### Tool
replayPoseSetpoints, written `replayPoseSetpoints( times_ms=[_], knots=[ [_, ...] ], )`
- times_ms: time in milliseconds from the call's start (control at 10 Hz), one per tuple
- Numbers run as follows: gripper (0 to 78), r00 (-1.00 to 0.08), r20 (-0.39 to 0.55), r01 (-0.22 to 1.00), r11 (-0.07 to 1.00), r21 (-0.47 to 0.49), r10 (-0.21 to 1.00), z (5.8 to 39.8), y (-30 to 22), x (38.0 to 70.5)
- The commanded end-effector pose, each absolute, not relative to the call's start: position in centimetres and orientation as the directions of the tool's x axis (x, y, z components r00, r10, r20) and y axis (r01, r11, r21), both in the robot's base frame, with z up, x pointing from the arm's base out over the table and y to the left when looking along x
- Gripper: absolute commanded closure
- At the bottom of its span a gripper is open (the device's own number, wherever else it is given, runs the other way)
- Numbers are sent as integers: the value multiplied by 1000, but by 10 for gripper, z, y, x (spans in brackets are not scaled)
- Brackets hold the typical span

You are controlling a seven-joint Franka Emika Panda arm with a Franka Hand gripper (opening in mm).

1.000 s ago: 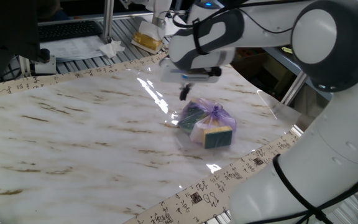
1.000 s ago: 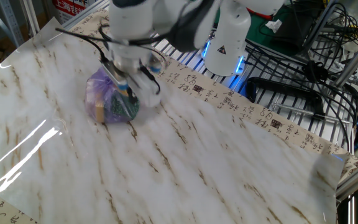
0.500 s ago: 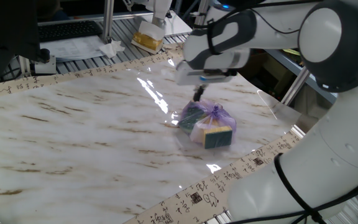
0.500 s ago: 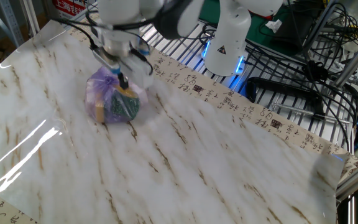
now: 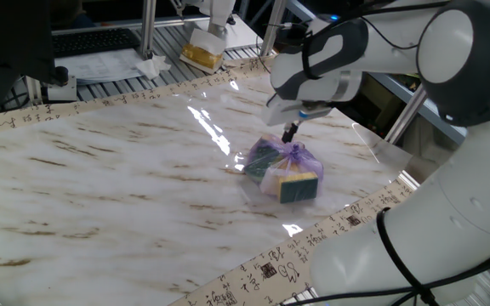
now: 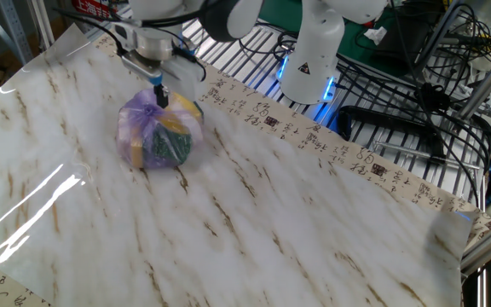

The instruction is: Pick up a bag of things

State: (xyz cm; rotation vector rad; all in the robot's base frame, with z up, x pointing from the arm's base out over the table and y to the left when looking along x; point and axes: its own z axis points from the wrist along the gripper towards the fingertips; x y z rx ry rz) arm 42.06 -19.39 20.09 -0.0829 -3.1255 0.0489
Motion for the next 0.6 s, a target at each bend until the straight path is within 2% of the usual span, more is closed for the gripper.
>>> replayPoseSetpoints(
  times_ms=[100,600],
  knots=[
    [776,-1000,3,0,999,-33,0,199,-210,418],
    [776,-999,0,-44,998,-42,-44,196,-222,416]
  ],
)
